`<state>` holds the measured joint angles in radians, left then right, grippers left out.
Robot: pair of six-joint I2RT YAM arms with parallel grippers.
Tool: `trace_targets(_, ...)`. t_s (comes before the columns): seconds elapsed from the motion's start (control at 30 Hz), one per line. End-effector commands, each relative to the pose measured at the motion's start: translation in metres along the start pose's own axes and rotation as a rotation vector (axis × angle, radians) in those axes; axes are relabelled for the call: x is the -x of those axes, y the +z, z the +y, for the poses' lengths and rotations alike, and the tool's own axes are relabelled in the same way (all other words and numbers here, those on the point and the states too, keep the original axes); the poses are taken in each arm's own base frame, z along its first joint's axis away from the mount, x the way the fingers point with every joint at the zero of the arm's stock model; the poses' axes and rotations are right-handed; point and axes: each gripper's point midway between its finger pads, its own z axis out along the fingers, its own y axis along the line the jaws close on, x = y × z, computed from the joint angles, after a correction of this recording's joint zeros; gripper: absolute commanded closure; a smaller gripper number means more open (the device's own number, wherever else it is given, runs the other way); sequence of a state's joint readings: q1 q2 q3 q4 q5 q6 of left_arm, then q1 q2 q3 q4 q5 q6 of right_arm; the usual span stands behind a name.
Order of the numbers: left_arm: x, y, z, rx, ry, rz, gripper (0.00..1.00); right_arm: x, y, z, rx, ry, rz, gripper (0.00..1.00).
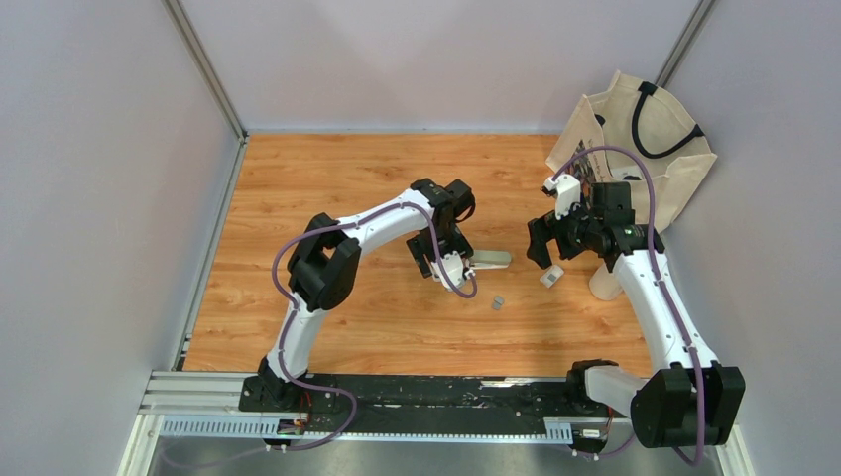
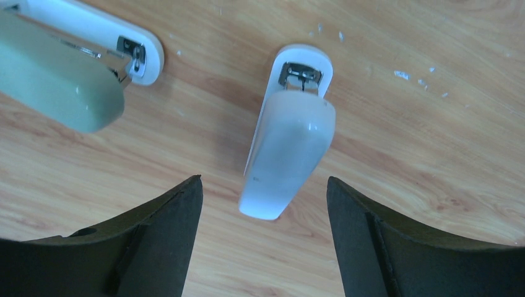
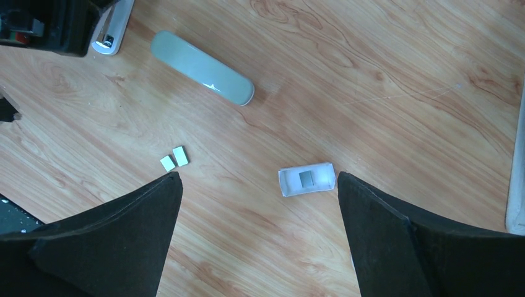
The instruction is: Load the staples into the stapler
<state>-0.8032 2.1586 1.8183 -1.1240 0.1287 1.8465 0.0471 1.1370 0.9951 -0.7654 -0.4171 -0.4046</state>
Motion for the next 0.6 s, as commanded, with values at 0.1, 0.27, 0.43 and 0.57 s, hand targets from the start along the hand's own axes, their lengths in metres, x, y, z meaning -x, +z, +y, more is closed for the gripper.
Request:
trace_targets(0.1,0.011,0.009,0.002,-0.042,0.019,-0.013,0.25,0.011,-0.003,0.000,0.003,-0.023,-0.051,0.00)
trace_targets(0.27,0.017,0.013,-0.004,-0.063,-0.005,-0.030,0.34,0.010,-0.002,0.002,0.011,-0.028,-0.049,0.00)
trace_targets(0.43,0.024,0.012,-0.006,-0.060,-0.044,-0.064,0.39,0.008,0.000,0.001,0.014,-0.025,-0.040,0.00)
trace_targets(0.57,0.030,0.012,-0.008,-0.061,-0.078,-0.093,0.43,0.008,0.001,0.002,0.017,-0.028,-0.037,0.00)
